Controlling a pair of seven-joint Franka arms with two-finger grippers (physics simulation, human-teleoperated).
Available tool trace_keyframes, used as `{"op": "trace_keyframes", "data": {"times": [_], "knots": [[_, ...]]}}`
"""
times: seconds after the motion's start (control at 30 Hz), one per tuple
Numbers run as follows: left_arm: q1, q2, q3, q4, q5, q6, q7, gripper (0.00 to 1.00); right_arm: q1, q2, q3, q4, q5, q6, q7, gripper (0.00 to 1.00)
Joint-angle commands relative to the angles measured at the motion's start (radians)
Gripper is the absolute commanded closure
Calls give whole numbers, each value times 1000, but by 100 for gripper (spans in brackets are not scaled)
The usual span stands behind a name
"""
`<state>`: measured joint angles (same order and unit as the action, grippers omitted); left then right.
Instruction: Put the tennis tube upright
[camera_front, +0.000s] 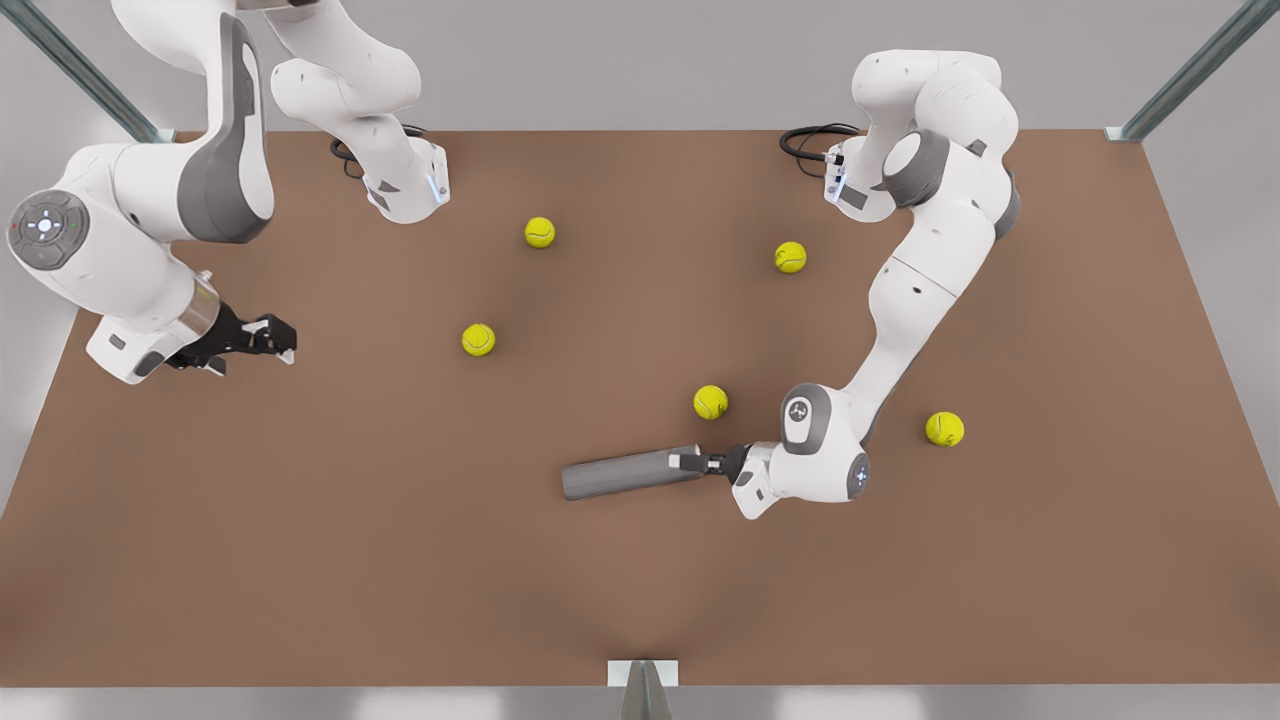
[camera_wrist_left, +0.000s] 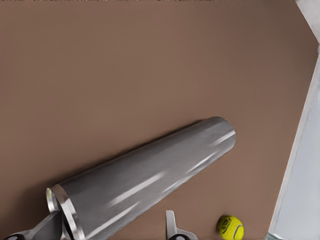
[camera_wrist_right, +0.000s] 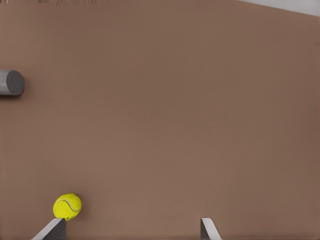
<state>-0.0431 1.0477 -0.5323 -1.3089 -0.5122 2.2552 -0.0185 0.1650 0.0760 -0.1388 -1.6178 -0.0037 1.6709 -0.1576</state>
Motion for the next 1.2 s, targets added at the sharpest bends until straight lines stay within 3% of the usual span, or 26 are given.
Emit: {"op": "trace_keyframes", "data": {"times": [0.0, 1.17], "knots": [[0, 0, -2, 0, -5, 38, 5, 0, 2, -1, -1, -2, 1, 12, 76, 0], [40, 37, -109, 7, -49, 92, -14, 0, 7, -2, 4, -28, 1, 35, 78, 0]]}}
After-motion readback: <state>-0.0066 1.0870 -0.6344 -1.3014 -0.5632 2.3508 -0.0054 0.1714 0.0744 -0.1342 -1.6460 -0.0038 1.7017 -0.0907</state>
